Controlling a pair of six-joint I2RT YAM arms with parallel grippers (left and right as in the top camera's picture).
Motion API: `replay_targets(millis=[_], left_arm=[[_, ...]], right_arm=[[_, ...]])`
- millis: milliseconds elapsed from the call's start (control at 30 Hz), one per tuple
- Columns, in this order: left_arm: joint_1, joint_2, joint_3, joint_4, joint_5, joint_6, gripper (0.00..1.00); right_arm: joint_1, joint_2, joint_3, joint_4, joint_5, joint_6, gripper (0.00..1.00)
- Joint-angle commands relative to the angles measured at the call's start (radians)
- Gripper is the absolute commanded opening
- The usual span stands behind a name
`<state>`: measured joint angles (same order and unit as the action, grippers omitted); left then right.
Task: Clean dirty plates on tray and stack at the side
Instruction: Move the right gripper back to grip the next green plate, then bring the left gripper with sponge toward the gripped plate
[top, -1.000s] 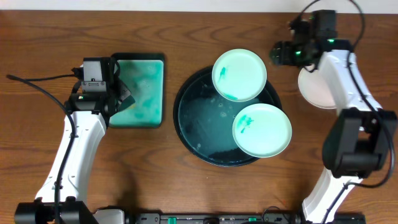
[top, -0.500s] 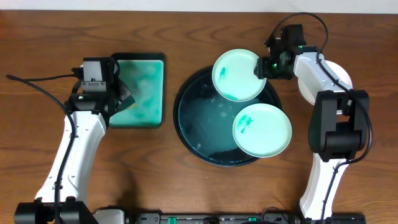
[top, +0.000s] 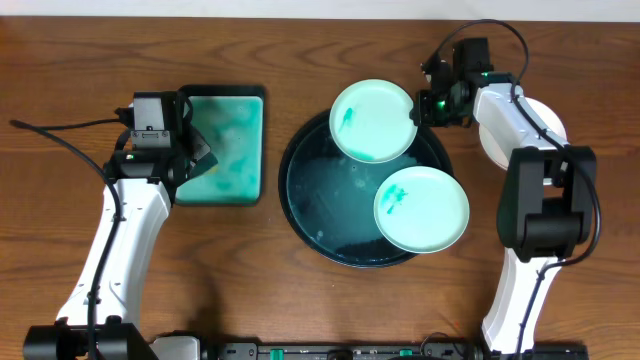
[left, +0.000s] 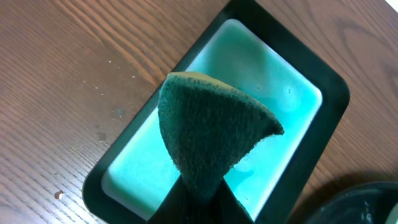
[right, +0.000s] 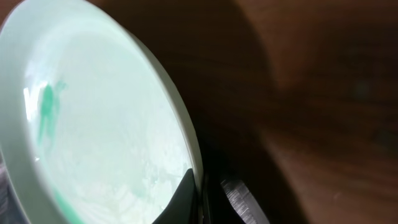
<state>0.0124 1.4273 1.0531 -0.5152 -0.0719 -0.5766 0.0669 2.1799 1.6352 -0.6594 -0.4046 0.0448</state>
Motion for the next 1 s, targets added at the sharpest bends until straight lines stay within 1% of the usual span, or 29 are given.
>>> replay_targets(millis=[0, 133, 233, 267, 400, 433, 467, 667, 967], left_arm=[[0.003, -0.002, -0.002, 0.021, 0.089, -0.001, 0.07], [-0.006, 0.0, -0.002, 0.05, 0.164, -0.001, 0.07], [-0.031, 0.006, -0.002, 0.078, 0.215, -0.001, 0.07], [-0.042, 0.007, -0.002, 0.088, 0.225, -0.002, 0.07], [-0.106, 0.019, -0.002, 0.125, 0.234, -0.002, 0.07], [-0.143, 0.031, -0.002, 0.144, 0.234, -0.005, 0.07], [-0.185, 0.049, -0.002, 0.17, 0.237, -0.006, 0.07], [-0.301, 0.123, -0.002, 0.251, 0.238, -0.074, 0.07], [-0.451, 0.22, -0.002, 0.382, 0.244, -0.077, 0.07]], right_arm=[[0.041, -0.099, 0.004, -0.043, -0.083, -0.01, 0.01], [0.085, -0.093, 0.001, -0.093, -0.084, -0.073, 0.01], [0.135, -0.079, -0.002, -0.13, -0.071, -0.185, 0.01], [0.148, -0.074, -0.002, -0.136, -0.054, -0.197, 0.01], [0.185, -0.053, -0.002, -0.151, 0.011, -0.196, 0.01], [0.195, -0.043, -0.007, -0.156, 0.015, -0.196, 0.01], [0.197, -0.032, -0.014, -0.156, 0.014, -0.196, 0.01], [0.195, 0.018, -0.022, -0.172, 0.014, -0.196, 0.01], [0.195, 0.039, -0.022, -0.19, 0.017, -0.211, 0.01]])
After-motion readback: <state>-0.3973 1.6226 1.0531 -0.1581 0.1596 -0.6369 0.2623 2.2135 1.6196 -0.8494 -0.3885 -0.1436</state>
